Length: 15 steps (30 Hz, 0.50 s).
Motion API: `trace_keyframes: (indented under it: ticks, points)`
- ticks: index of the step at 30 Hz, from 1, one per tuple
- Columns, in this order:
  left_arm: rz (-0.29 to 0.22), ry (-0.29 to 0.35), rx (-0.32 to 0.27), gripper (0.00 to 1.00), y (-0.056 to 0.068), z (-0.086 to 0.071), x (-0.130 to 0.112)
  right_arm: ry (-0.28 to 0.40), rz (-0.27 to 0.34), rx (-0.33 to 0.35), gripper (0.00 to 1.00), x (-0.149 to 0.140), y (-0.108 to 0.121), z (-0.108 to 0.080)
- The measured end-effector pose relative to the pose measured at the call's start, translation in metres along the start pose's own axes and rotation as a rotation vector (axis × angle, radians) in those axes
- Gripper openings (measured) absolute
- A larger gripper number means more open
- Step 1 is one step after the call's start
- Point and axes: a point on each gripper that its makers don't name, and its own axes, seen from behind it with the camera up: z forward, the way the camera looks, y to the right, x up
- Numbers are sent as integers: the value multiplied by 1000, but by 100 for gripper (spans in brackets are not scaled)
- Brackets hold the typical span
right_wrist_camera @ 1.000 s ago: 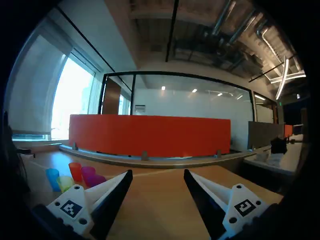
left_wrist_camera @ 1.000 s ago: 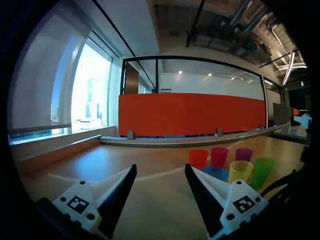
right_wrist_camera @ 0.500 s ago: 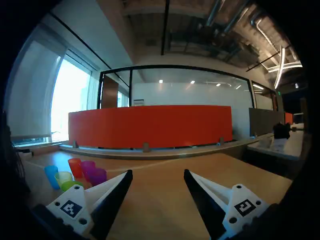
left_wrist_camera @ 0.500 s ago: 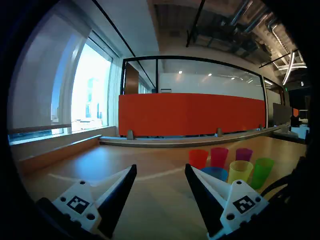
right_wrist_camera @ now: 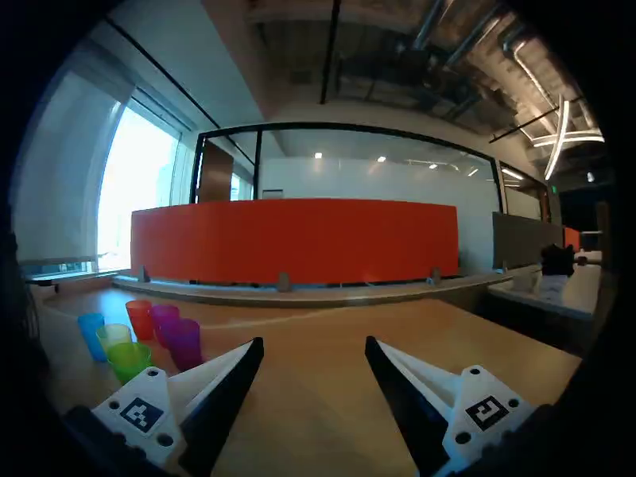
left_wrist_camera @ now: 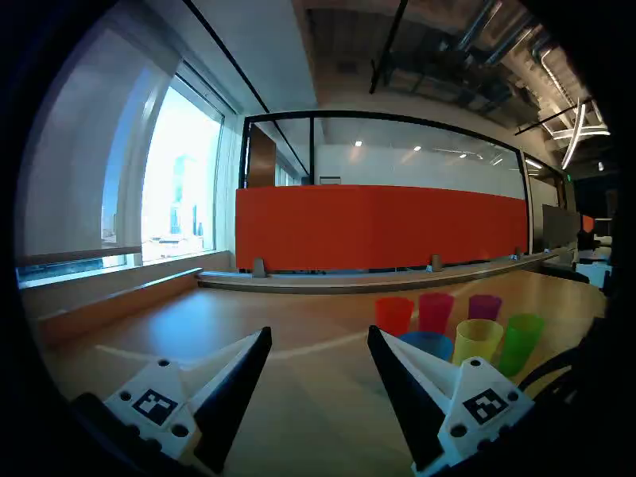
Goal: Pour water
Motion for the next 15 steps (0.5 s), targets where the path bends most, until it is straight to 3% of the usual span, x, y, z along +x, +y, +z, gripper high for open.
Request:
trace_keyframes:
  ticks: [15]
  points:
    - [0, 0, 0, 90, -1, 0, 0, -3, -2, 17, 99, -3, -3, 7]
